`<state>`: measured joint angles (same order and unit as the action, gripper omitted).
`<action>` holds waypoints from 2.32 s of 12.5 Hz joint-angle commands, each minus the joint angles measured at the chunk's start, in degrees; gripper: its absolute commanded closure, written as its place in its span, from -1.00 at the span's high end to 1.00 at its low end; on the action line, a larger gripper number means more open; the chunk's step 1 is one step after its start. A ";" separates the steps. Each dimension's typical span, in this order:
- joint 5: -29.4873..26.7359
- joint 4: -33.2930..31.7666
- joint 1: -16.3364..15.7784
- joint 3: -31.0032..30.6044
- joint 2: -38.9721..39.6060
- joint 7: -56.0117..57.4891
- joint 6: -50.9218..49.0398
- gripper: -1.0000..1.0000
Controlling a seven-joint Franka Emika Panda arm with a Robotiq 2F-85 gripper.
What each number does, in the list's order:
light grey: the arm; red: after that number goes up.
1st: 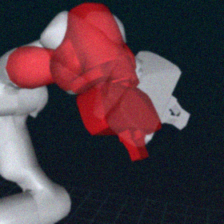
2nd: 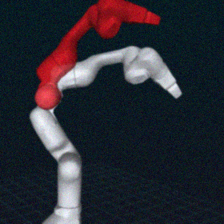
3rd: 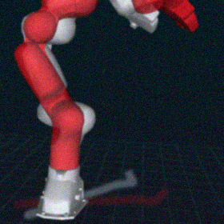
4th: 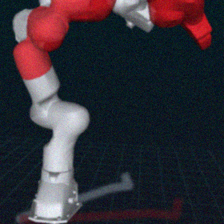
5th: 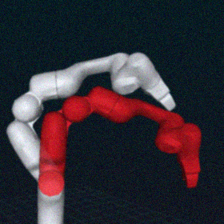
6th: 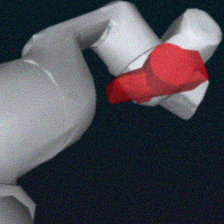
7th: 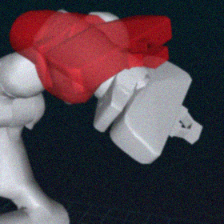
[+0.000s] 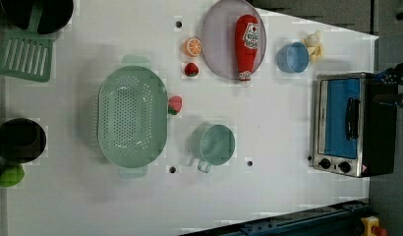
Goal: Pick ketchup from plate and place it on table.
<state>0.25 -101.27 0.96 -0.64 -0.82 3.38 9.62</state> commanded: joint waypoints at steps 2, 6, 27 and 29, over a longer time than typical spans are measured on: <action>-1.49 2.28 3.87 -1.65 -8.05 -3.71 -10.72 0.82; -1.50 2.27 3.72 -2.06 -5.85 -3.12 -9.52 1.00; -0.51 2.82 -0.52 -5.18 35.19 35.20 37.24 1.00; 0.84 2.91 -0.93 -5.13 37.77 35.41 40.25 1.00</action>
<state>1.37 -99.37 1.25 -4.85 36.79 34.24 48.76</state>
